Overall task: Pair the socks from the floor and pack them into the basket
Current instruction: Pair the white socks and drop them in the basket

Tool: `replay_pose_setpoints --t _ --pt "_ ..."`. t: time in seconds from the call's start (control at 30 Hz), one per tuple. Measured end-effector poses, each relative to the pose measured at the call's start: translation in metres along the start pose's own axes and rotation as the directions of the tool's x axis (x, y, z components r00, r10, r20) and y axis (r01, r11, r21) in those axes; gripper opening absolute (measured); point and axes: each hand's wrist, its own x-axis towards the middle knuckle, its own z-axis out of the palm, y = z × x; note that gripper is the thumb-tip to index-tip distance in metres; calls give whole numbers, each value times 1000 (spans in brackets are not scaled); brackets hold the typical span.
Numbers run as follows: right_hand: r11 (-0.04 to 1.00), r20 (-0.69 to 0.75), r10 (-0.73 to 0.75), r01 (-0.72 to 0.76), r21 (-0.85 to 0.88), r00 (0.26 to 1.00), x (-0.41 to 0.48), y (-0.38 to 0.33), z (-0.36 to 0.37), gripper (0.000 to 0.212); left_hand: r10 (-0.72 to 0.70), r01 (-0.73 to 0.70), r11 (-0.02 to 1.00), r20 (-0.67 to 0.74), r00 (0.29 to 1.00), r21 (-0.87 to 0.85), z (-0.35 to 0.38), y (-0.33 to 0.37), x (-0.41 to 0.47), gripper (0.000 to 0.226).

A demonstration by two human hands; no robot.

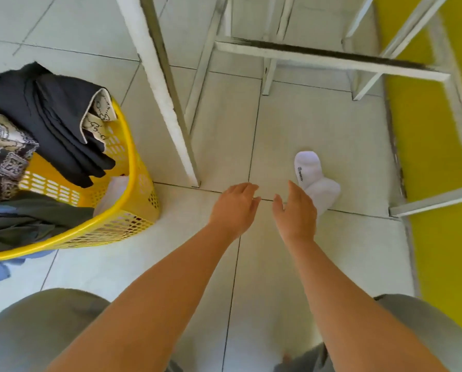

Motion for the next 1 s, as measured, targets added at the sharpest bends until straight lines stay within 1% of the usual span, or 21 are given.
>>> replay_pose_setpoints --t 0.1,0.17,0.23,0.27,0.33,0.4,0.43,0.5,0.57,0.6,0.63,0.7,0.73,0.77,0.8,0.83,0.9,0.93,1.0 --pt "990 31 123 -120 -80 992 9 45 7 54 -85 84 996 109 990 13 43 9 26 41" --pt "971 52 209 -201 -127 977 14 72 14 57 -128 126 992 140 982 27 69 14 41 41" --pt "955 67 248 -233 -182 966 17 93 23 61 -152 150 988 153 976 25 92 18 57 40" --pt "952 67 229 -210 -223 971 19 102 29 63 -151 148 988 151 977 31 102 19 65 40" --pt "944 78 149 -119 -306 986 20 115 44 68 -141 134 989 139 980 61 122 23 84 40" --pt "941 89 106 -72 -330 990 23 124 60 70 -152 143 987 119 981 79 138 27 104 39" --pt "945 77 99 -70 -319 992 24 128 68 66 -167 158 984 111 980 82 145 30 114 39" --pt "949 23 77 -66 -307 997 24 134 78 50 -200 192 978 102 975 79 157 37 129 39" --pt "956 -78 17 -39 -292 997 26 144 83 36 -225 219 973 101 969 72 166 43 139 37" --pt "966 -134 16 -50 -255 991 28 150 83 30 -232 226 972 96 968 70 171 47 143 36" --pt "978 -195 68 -103 -179 978 31 154 80 25 -238 232 970 87 967 70 175 49 145 35" --pt "962 -287 274 -269 58 918 43 160 71 24 -277 273 960 64 959 62 182 55 151 32" --pt "920 -316 386 -334 207 867 49 164 65 22 -314 311 949 58 948 52 186 59 154 33" --pt "863 -331 479 -366 348 813 54 167 59 20 -351 349 936 58 934 48 190 64 156 37" --pt "810 -338 542 -371 454 770 59 169 52 18 -378 374 925 61 924 61 193 69 158 46" --pt "772 -345 578 -360 523 739 63 171 45 17 -390 384 919 68 918 88 196 75 158 55" --pt "714 -338 624 -340 612 704 69 172 33 16 -400 387 911 83 913 142 203 86 157 64" --pt "682 -321 645 -334 651 693 72 172 29 16 -404 387 908 94 910 160 206 91 157 62" --pt "609 -276 681 -314 729 678 79 173 22 15 -420 402 904 124 899 149 211 98 157 49"
